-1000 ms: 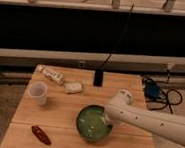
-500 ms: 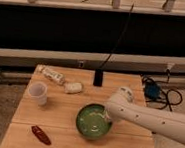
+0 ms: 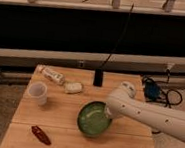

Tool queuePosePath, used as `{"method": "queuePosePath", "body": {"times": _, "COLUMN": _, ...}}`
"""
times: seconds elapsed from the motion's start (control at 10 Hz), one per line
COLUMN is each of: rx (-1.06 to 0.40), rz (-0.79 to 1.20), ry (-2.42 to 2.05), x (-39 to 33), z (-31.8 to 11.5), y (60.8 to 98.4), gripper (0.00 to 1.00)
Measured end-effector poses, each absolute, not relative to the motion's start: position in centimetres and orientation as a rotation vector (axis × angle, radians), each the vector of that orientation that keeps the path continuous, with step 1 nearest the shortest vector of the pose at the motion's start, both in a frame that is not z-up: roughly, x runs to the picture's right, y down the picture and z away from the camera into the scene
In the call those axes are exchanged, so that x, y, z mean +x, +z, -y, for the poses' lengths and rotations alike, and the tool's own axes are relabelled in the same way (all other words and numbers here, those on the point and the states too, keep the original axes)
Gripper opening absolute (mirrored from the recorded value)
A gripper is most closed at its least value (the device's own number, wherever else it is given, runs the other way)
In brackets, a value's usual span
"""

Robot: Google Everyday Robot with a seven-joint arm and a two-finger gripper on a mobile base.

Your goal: Pick up the ceramic bowl

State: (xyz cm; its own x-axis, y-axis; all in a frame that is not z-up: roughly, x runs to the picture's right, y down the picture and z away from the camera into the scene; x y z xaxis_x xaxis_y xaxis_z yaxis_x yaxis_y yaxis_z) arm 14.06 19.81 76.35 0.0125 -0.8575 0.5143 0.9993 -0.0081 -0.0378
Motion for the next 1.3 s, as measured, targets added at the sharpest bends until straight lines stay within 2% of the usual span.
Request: {"method": "queuePosePath", "body": {"times": 1.3, "rx": -0.428, "rz": 0.361, "ry": -1.572, "x": 14.1, "z": -15.6, "y": 74.2, "gripper": 0.0}}
